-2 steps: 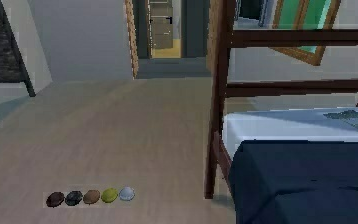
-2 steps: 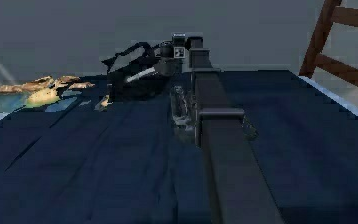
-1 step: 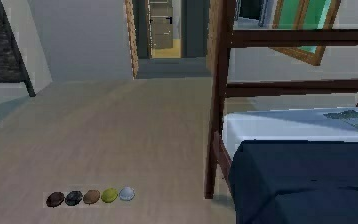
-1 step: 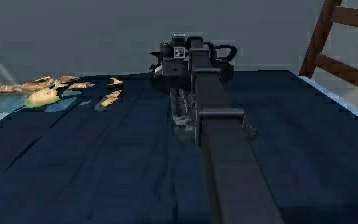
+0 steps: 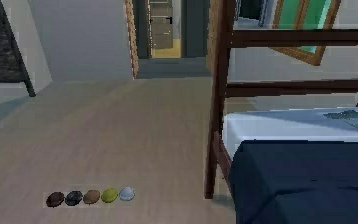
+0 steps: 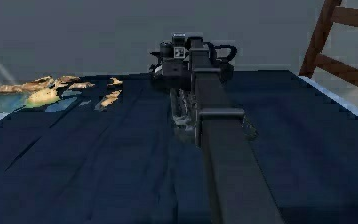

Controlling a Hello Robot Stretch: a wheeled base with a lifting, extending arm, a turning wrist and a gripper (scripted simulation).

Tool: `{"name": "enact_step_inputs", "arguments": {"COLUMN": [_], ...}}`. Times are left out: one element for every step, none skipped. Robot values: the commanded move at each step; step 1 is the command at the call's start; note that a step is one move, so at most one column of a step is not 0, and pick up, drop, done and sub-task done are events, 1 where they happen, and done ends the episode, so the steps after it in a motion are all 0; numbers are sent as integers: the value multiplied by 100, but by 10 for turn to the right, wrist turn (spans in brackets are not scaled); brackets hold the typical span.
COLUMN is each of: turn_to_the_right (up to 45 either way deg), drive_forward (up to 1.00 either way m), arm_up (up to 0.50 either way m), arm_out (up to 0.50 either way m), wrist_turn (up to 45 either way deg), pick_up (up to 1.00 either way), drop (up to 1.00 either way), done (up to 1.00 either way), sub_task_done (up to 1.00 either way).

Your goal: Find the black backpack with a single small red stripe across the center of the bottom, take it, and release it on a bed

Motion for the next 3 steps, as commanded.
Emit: {"name": "enact_step_inputs", "arguments": {"turn_to_the_right": [0, 0, 0], "drive_forward": [0, 0, 0], "arm_up": [0, 0, 0], "arm_out": [0, -10, 0], "wrist_turn": [0, 0, 0], "pick_up": [0, 0, 0], "drop": [100, 0, 0], "done": [0, 0, 100], "sub_task_done": [0, 0, 0]}}
